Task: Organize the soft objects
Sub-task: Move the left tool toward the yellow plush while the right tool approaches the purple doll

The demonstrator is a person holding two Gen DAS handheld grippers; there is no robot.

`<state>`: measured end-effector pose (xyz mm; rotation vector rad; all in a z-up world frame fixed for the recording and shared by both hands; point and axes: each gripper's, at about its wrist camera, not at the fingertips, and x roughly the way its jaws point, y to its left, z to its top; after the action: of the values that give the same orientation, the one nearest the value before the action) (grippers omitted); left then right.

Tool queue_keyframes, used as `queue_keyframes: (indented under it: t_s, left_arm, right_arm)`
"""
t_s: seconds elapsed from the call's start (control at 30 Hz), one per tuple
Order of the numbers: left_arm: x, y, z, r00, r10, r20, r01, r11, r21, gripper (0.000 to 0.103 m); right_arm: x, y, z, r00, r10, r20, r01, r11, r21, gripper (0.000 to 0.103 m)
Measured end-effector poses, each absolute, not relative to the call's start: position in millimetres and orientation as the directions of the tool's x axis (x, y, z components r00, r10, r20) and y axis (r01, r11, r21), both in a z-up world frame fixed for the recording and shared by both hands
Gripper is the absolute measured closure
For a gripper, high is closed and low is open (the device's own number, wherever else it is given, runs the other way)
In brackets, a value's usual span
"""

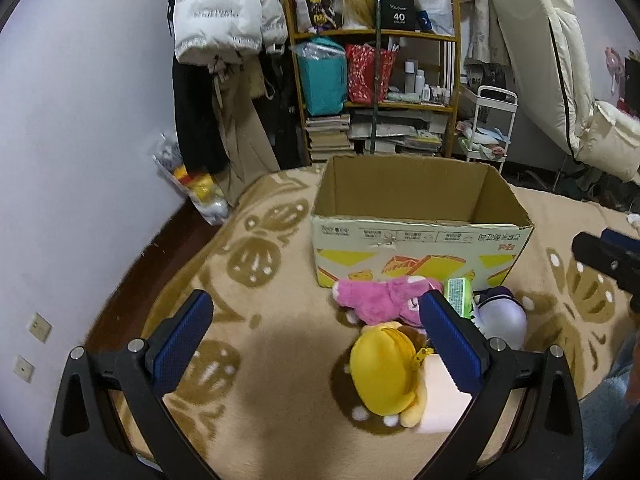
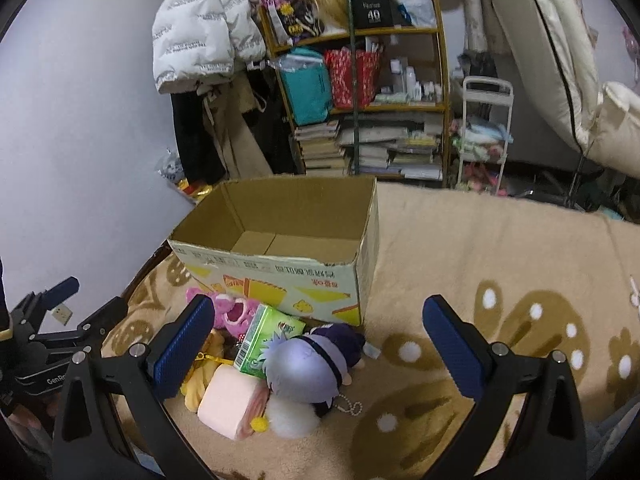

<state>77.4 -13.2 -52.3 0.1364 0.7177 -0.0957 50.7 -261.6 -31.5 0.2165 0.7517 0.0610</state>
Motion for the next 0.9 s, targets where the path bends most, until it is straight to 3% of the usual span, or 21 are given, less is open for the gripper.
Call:
queue_keyframes:
  t_s: [0.37,0.9]
  left_arm:
    - [89.7,-25.1,-74.4,0.693,-0.081,-0.716,0.177,0.982,0.060,0.001]
    - [102.4,-54.6,-121.7,0.544,-0.065,-0.836,0.278,0.955,0.106,0.001]
  right_arm:
    - [85.2,-259.1,-61.7,0.650,0.140,-0.747,0.018,0.980,0.199,0.000]
    - [105.2,-243.4,-106.5,0.501,0.189,-0.845,-0.019,0.978,0.208,0.000]
